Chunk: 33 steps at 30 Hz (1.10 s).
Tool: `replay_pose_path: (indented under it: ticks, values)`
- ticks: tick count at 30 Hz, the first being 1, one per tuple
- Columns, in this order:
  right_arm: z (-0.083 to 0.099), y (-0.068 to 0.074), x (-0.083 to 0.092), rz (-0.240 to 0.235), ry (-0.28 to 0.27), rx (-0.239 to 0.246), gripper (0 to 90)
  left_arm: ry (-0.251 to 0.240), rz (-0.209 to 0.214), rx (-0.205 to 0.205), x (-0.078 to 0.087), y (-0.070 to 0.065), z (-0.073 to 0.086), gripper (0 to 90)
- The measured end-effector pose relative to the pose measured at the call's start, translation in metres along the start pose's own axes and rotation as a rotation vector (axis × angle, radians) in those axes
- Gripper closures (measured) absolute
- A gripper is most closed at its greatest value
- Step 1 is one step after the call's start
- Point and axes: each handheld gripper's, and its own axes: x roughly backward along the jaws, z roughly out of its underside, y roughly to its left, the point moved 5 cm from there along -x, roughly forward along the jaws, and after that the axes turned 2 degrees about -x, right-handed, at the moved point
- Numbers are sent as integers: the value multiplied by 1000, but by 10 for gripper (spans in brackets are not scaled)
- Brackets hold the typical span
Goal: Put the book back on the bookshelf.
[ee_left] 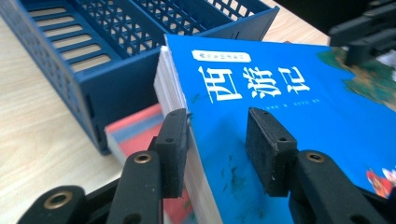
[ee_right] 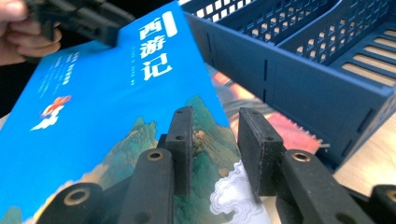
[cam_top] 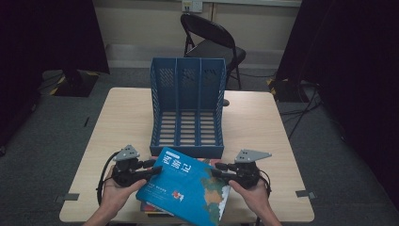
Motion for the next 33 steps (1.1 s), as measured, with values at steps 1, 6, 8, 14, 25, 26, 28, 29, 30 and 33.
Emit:
replay_pose_path:
  ticks: [1, 6, 8, 14, 25, 26, 28, 29, 30, 33]
  values:
    - [2, 2, 3, 1, -2, 0, 670, 10, 4, 0, -3, 0, -3, 596]
    - [13, 12, 15, 13, -4, 10, 667, 39, 32, -35, -18, 0, -15, 604]
    - [15, 17, 19, 15, 3, 26, 665, 44, 57, -22, -21, 1, -17, 606]
    - [9, 17, 20, -12, 25, 72, 678, 10, 56, 1, -18, 1, -13, 604]
    - [-25, 6, -9, -32, 41, 92, 671, -5, 59, -18, 26, -8, 22, 571]
    - [-25, 5, -13, -31, 50, 93, 675, -8, 65, -18, 30, -9, 26, 560]
    - [-22, 4, -20, -42, 67, 88, 677, -14, 66, -17, 40, -10, 33, 551]
    - [-21, 4, -21, -53, 63, 80, 681, -27, 69, -15, 44, -11, 37, 548]
    - [-20, 4, -21, -55, 64, 78, 683, -38, 73, -9, 47, -11, 41, 548]
    - [-19, 4, -21, -57, 66, 72, 689, -69, 82, 19, 55, -10, 50, 533]
